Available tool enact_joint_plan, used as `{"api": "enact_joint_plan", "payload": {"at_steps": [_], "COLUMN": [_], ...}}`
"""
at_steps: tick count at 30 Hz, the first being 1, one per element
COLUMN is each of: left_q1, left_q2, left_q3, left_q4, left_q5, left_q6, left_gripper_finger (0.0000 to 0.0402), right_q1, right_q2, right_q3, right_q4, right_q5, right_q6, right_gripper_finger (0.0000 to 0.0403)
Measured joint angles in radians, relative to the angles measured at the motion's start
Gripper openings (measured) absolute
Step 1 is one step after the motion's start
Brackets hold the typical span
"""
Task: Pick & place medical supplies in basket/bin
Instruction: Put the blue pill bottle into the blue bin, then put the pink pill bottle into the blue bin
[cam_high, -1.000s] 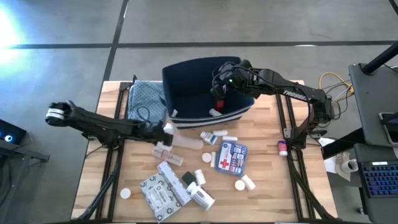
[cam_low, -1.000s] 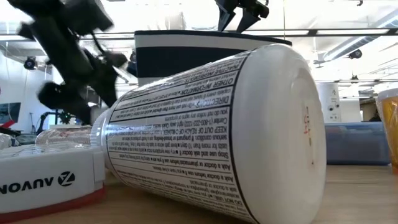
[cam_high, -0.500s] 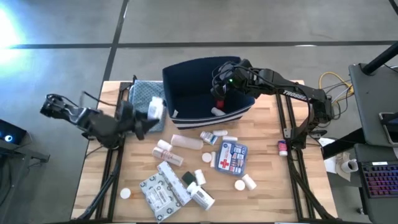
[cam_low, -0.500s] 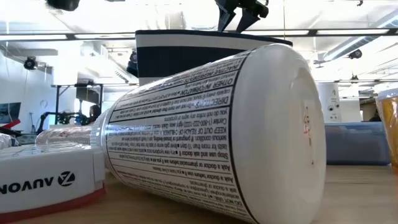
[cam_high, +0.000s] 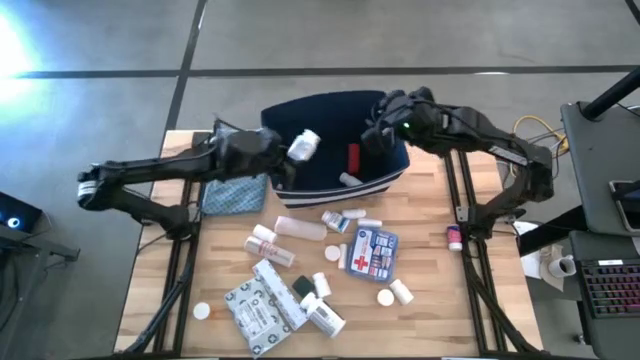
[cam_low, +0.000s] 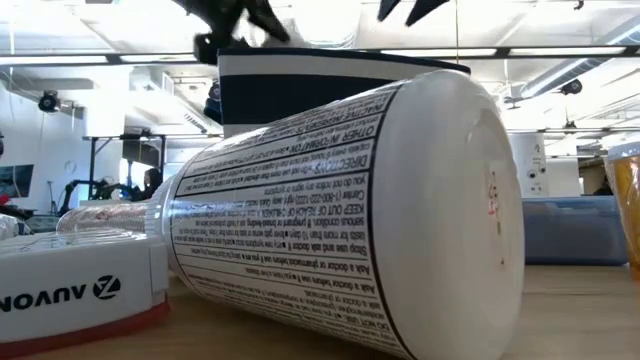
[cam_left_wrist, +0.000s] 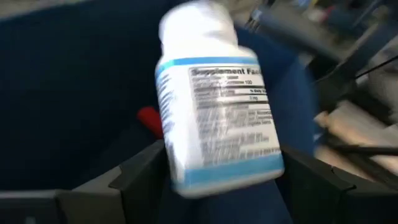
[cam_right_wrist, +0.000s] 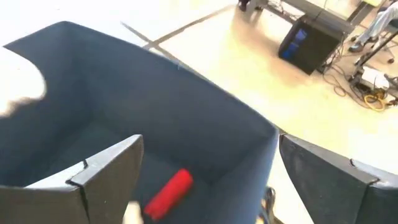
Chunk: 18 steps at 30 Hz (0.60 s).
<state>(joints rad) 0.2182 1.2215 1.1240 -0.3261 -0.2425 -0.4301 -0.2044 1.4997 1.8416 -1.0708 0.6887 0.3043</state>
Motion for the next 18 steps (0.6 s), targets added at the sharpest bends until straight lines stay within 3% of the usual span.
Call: {"api": "enact_joint_plan", "payload": {"at_steps": [7,12,18], "left_q1": [0.024,0.020,-0.039], "left_q2": [0.115,0.121,0.037], "left_q3": [0.138,0.272,0.379], "left_q4": [-0.255,-0.422,-0.617], "left_q5": [-0.033,-0.136,-0.131], "left_q6": [0.149,0.190,0.166], "left_gripper_finger": [0.0288,0.0294,0.0295], "right_q1": [0.053,0.080,0.110], "right_q2": [-0.050,-0.066,-0.138], "right_q3": [-0.008,-0.020,-0.121], "right_q4": [-0.298,-0.486,-0.485], "right_q5": [0.044,0.040,-0.096], "right_q6": [0.150,0.238,0.249], "right_gripper_finger": [0.0368,0.0368,0.0368]}}
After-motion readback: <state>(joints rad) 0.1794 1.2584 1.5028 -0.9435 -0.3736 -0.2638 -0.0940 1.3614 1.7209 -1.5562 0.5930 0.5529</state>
